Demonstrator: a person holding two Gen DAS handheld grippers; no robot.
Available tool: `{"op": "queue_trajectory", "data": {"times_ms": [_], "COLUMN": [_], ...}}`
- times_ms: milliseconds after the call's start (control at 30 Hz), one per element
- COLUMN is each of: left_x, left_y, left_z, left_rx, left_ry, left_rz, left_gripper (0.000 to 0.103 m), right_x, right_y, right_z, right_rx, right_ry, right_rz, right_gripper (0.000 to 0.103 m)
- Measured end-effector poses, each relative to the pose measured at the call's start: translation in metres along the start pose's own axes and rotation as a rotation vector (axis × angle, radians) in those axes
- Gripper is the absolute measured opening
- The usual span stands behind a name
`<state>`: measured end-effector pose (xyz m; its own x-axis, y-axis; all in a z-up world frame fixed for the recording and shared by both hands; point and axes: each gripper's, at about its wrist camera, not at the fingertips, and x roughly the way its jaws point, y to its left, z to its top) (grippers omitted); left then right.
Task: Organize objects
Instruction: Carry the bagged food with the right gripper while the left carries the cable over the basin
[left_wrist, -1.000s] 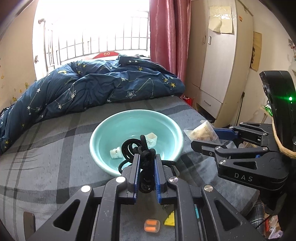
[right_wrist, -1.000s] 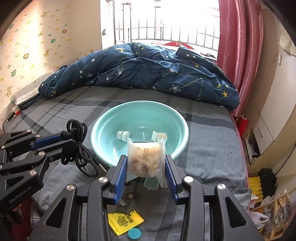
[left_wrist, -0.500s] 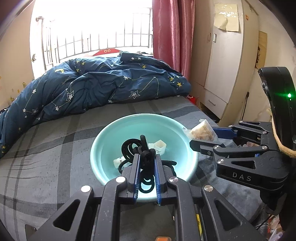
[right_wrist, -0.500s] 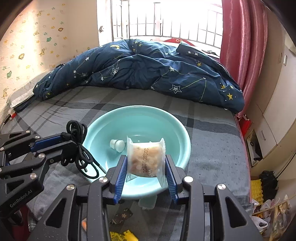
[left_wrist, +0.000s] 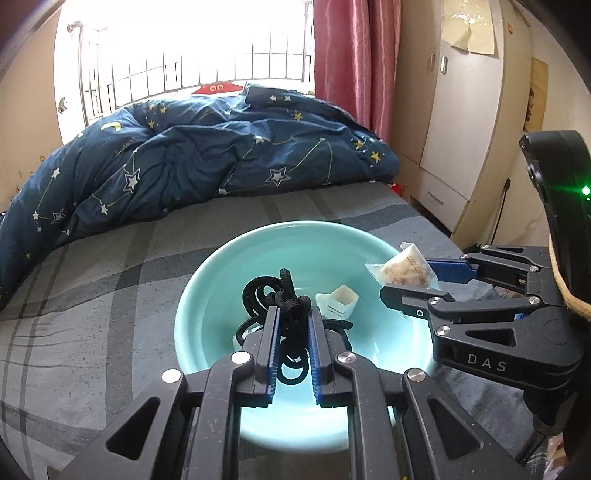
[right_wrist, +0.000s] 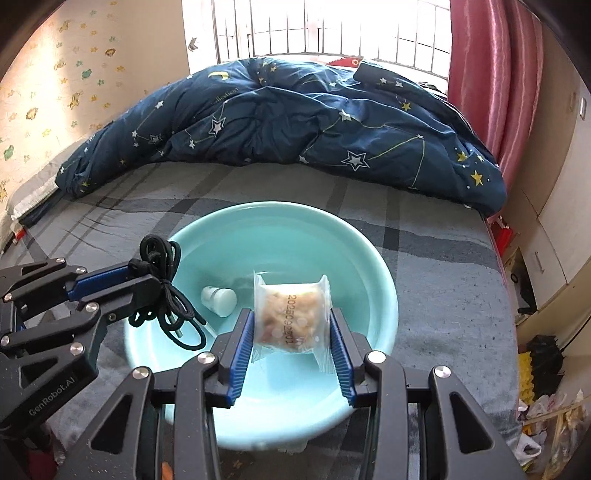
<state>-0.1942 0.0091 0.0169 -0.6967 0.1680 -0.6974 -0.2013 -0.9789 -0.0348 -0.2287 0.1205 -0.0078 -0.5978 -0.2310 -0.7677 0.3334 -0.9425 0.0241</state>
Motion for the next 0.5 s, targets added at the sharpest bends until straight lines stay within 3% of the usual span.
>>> {"op": "queue_trajectory", "data": {"times_ms": [500], "left_x": [0.065], "left_y": [0.016], "left_z": [-0.011], "left_rx": [-0.007], "left_ry": [0.109], "left_rz": [0.006], "left_gripper": [0.015], "right_x": [0.065], "right_y": [-0.003], "right_z": [0.005], "right_rx": [0.021], "right_ry": [0.096], "right_rz": [0.040], "right_gripper": [0.043]}}
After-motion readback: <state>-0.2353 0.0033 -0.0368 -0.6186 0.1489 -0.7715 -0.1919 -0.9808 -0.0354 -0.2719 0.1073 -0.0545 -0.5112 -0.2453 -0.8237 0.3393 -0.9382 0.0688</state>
